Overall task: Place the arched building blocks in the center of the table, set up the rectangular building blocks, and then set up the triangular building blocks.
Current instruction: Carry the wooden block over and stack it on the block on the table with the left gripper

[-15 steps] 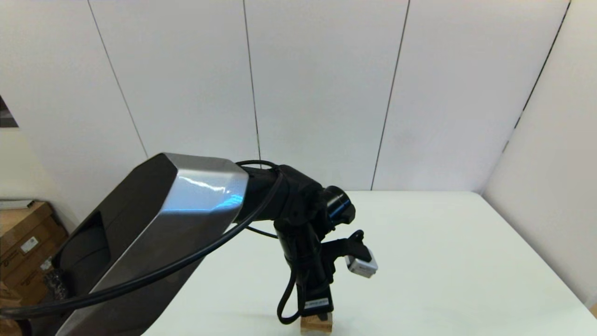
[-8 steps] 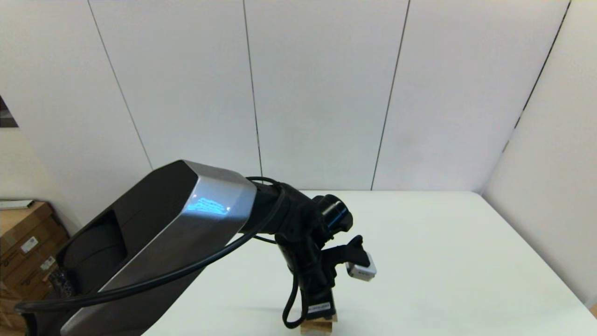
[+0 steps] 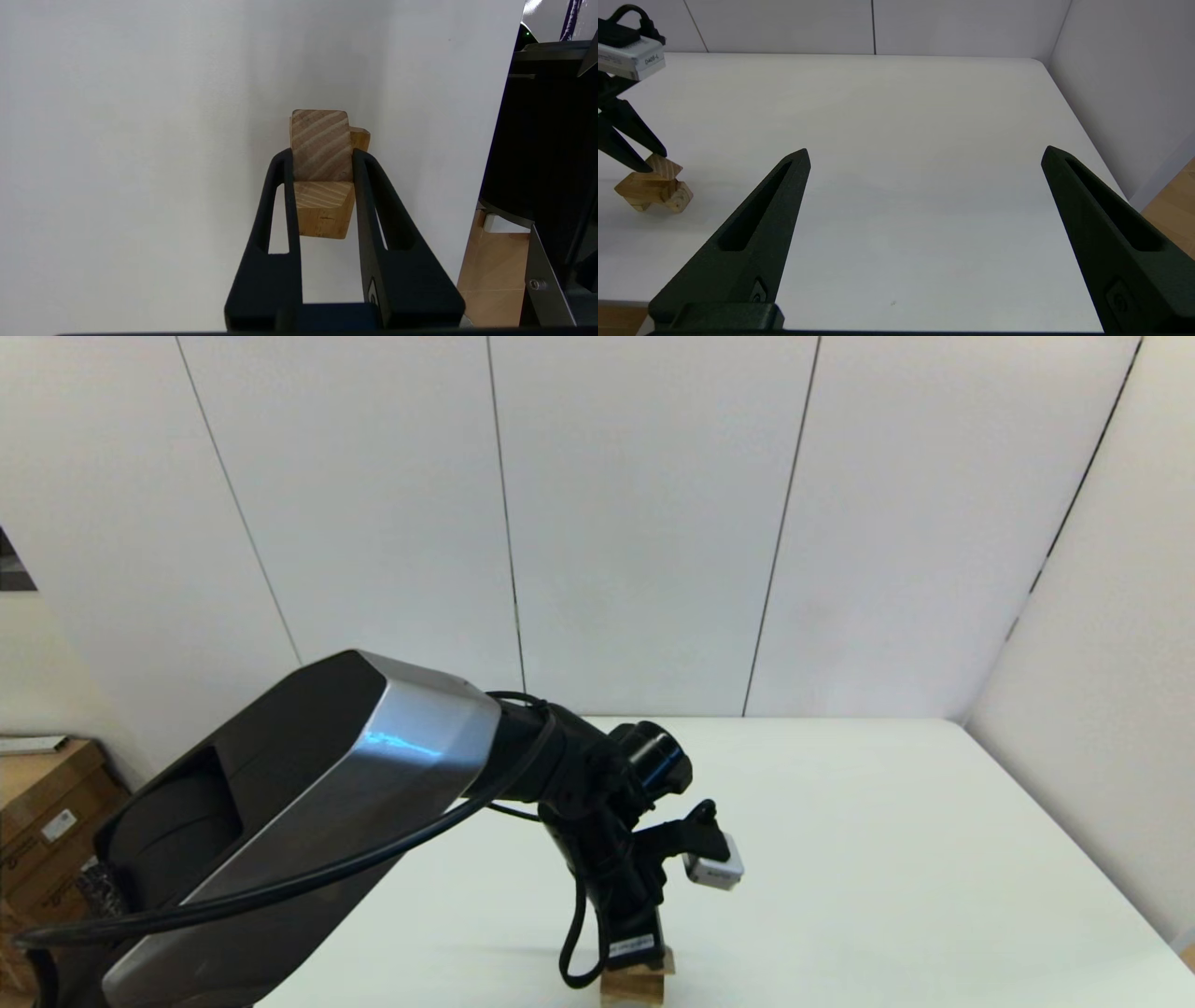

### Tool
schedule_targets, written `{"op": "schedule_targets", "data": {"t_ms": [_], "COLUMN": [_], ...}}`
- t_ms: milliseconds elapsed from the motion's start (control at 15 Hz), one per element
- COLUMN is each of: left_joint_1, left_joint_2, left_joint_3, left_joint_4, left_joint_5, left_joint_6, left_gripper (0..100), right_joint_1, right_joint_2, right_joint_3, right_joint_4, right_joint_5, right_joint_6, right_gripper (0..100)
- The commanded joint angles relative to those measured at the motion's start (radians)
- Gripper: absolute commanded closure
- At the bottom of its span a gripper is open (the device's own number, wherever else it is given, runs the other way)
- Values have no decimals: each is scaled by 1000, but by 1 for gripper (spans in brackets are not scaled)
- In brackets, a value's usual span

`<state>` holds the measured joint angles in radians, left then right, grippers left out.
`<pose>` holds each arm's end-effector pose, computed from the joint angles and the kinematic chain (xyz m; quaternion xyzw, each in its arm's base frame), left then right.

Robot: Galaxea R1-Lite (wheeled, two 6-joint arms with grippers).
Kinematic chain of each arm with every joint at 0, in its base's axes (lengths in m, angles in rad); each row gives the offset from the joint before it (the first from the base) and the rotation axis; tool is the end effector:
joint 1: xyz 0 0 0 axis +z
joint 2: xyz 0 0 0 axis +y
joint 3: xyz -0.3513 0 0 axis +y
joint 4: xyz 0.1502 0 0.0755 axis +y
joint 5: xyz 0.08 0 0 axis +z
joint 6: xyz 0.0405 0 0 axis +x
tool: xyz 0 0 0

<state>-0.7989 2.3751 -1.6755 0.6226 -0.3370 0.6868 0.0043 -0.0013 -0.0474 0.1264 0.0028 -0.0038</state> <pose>0.3013 -0.3287 0.0901 0.3564 0.4198 -0.6010 0.5792 -0.0848 -0.0003 0.0729 -0.0019 0.0388 0.0036 0.9992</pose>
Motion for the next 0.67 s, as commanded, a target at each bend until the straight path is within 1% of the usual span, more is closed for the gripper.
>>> {"op": "schedule_targets", "data": {"t_ms": [67, 400, 600, 667], "left_joint_1": [3, 20, 21, 21], "left_joint_2": [-33, -63, -88, -86], "left_joint_3": [2, 92, 200, 214], "left_joint_4": [5, -24, -165, -193], "left_joint_5": [-2, 0, -2, -4], "left_joint_6": [5, 17, 19, 19], "left_gripper": [100, 100, 100, 100], "right_joint_1": [0, 0, 0, 0], "right_joint_2": [1, 1, 1, 1], "right_joint_3": [0, 0, 0, 0], "right_joint_4": [1, 1, 1, 1], "right_joint_5": [0, 0, 0, 0], "right_joint_6": [-1, -1, -1, -1], "right_gripper": [0, 0, 0, 0]}}
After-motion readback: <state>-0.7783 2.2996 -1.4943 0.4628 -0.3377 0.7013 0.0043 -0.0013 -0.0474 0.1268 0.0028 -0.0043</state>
